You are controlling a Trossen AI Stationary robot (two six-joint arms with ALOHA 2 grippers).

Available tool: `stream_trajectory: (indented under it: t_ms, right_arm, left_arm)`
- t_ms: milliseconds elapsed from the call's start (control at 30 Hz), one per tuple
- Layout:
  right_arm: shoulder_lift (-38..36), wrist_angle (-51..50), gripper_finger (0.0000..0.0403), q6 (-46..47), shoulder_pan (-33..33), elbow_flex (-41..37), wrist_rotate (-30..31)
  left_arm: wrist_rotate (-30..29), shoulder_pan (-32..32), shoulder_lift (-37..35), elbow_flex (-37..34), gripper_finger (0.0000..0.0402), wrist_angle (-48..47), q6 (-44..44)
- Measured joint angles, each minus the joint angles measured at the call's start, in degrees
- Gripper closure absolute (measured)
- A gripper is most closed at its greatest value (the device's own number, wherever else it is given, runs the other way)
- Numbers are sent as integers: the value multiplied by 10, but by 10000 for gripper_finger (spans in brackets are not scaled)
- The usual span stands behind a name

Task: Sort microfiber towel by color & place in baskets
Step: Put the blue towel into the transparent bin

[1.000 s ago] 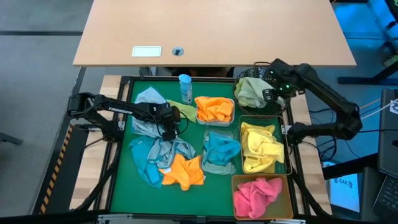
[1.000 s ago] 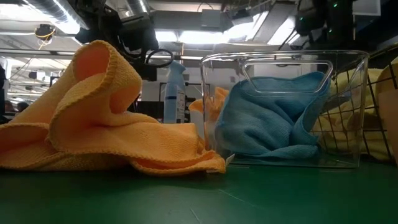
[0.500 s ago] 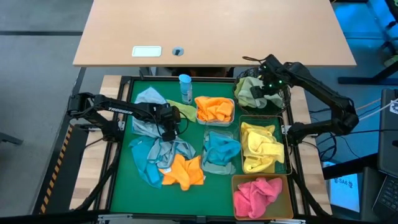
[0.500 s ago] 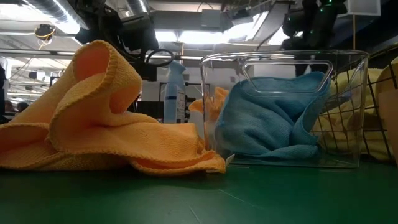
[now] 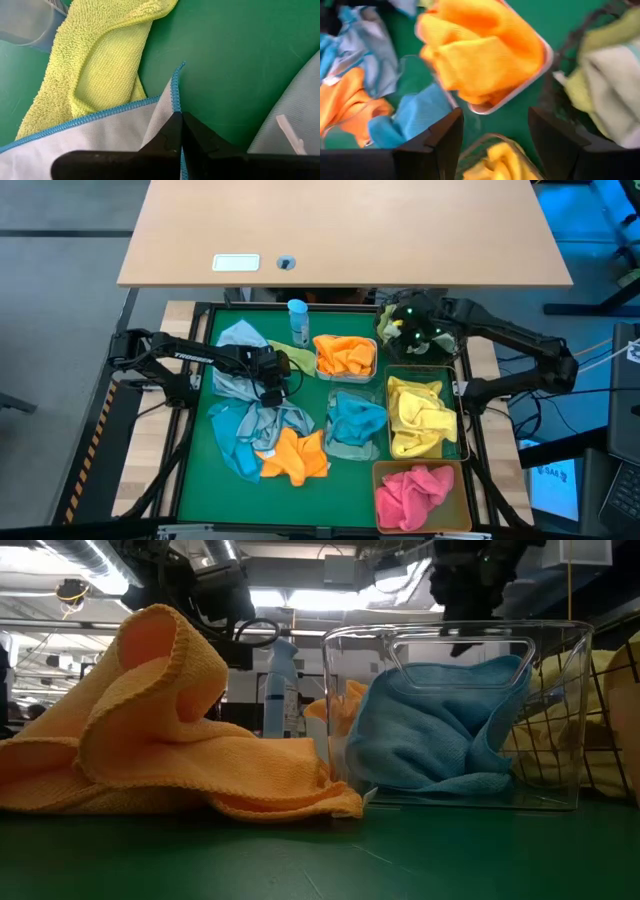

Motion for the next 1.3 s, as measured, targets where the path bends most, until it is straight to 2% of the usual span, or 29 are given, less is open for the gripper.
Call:
stream_trajectory:
  t_ms: [500,633,867,967,1100,1300]
  right_arm:
    - [0,59,182,0,147,0,5]
    - [0,64,182,0,173,0,5]
    - [0,66,182,0,203,0,5]
    - [3,79,182,0,215,0,6]
    - [10,96,182,0,229,0,5]
    - [25,107,182,0,239,0,6]
  left_arm:
    - [-1,0,0,0,400,30,4]
    - [-1,0,0,0,375,30,4]
    - [-2,0,1,0,301,30,4]
    - [-24,0,9,0,280,30,5]
    - [-51,0,29,0,273,31,5]
    - [-51,0,42,0,284,30,5]
